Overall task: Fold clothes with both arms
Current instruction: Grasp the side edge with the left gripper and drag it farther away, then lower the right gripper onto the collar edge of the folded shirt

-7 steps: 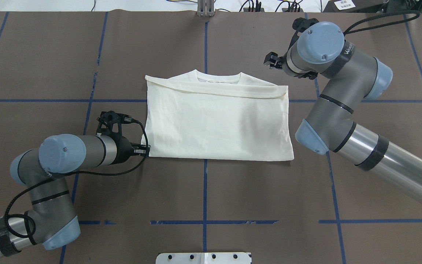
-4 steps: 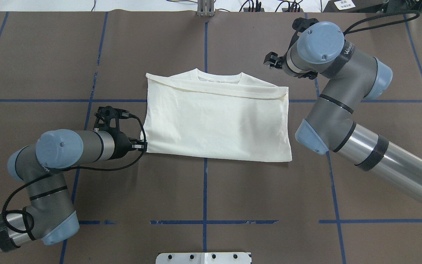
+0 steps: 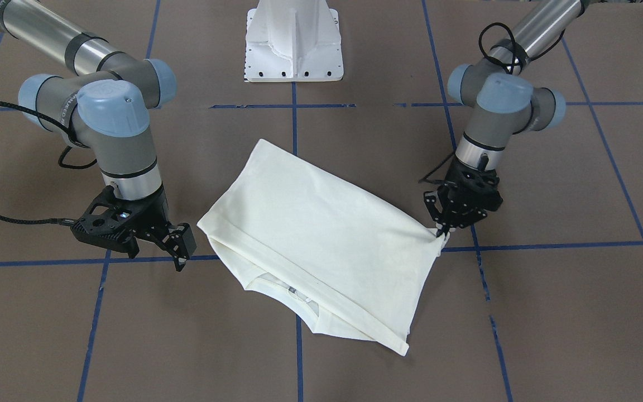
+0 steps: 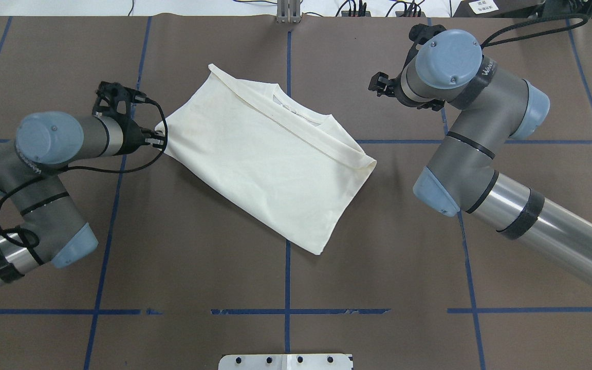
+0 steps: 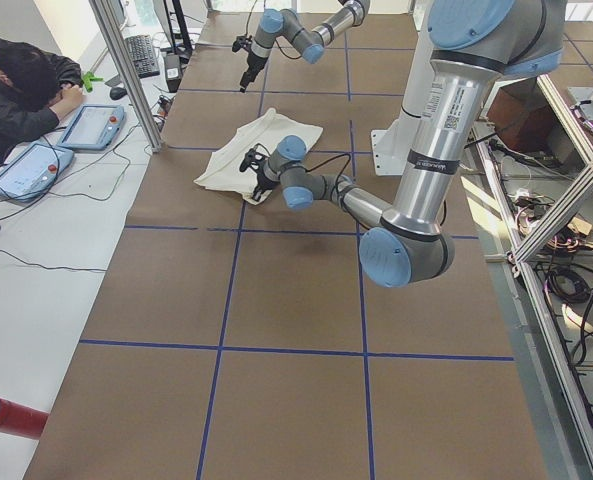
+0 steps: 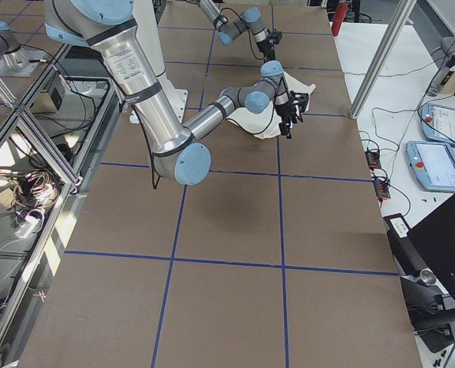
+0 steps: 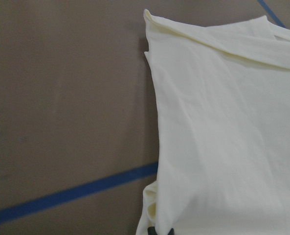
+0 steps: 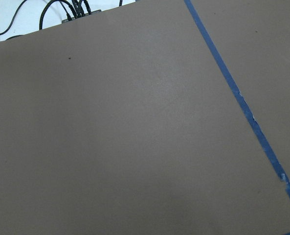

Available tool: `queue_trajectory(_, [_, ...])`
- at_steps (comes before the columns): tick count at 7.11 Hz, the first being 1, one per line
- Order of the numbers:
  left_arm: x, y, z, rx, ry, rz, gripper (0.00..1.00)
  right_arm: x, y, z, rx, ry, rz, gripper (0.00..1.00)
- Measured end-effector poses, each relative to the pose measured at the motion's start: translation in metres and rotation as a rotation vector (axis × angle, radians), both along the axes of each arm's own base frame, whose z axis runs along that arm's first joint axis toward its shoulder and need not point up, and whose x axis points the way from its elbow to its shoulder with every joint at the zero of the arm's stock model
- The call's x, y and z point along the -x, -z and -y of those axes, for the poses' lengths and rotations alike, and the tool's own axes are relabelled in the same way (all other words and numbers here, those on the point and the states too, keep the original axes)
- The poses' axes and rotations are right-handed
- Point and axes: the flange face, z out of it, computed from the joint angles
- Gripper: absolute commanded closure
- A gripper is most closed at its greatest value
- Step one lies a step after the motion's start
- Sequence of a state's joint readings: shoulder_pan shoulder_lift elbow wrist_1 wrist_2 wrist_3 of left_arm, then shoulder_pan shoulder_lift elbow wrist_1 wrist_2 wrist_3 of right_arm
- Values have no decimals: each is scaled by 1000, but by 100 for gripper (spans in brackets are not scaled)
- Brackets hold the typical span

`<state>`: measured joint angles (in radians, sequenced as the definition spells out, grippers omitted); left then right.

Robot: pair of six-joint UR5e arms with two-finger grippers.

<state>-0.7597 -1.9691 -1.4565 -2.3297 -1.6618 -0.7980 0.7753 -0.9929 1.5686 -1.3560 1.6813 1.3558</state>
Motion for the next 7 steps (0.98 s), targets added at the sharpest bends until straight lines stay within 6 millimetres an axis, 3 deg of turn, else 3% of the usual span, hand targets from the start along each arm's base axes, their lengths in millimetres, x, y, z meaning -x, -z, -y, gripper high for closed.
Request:
queue_trajectory(2, [4, 5, 110, -9, 37, 101, 100, -2, 7, -2, -8, -1, 10, 0])
queue_trajectory(3, [-3, 15, 144, -5, 43, 126, 100, -5, 14, -5, -18, -2, 22, 0])
queue_trajectory(4, [-7, 22, 166, -5, 50, 139, 2, -8, 20, -8, -26, -2, 32, 0])
queue_trajectory(6, [0, 28, 178, -21, 55, 117, 0, 6, 28, -16, -5, -15, 62, 2])
queue_trajectory(7, [13, 31, 182, -19, 33, 83, 0, 24, 36, -17, 15, -27, 78, 4])
